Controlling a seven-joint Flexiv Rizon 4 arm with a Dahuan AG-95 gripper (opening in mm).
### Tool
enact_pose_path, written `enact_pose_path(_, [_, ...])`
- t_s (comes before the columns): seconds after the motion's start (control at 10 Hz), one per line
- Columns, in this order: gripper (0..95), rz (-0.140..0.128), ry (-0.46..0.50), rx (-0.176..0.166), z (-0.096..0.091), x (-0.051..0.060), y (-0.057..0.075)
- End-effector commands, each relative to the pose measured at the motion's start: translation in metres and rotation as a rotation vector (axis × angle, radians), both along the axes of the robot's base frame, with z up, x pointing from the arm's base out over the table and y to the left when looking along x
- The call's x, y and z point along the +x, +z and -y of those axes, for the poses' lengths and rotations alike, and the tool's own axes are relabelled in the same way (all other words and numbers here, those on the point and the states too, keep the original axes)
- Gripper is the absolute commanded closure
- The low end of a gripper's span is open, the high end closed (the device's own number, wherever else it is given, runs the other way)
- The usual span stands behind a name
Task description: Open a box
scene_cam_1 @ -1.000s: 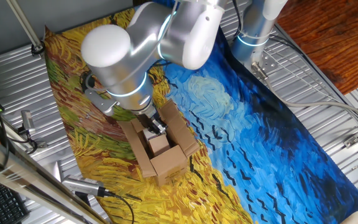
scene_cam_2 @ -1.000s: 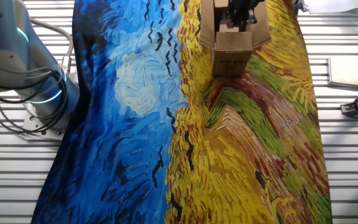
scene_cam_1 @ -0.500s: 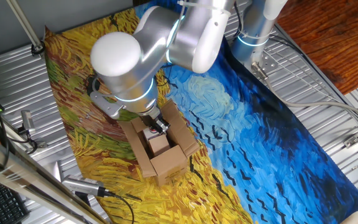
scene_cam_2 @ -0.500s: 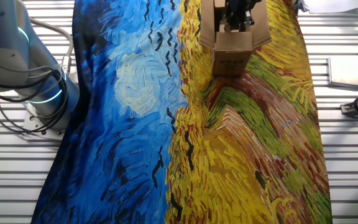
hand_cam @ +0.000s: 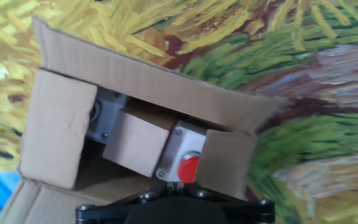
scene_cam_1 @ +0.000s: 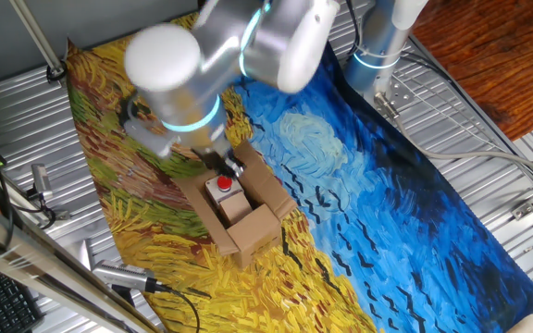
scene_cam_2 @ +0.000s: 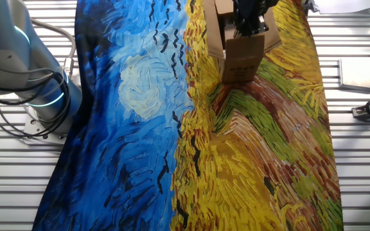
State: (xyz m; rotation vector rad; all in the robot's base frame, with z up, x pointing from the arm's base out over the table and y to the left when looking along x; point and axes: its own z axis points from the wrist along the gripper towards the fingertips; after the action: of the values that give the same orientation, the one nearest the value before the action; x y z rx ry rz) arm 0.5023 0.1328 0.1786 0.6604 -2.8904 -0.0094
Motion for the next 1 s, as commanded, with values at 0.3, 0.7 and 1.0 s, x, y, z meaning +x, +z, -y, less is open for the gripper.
enact_pose_path(0.3, [95.0,0.004,0.057,0.014,0.037,0.015,0.005])
enact_pose_path(0.7, [95.0,0.026,0.065,0.016,0.052,0.024,-0.027])
enact_pose_path(1.0, [95.0,0.032,0.07,0.018,0.051,0.027,-0.044])
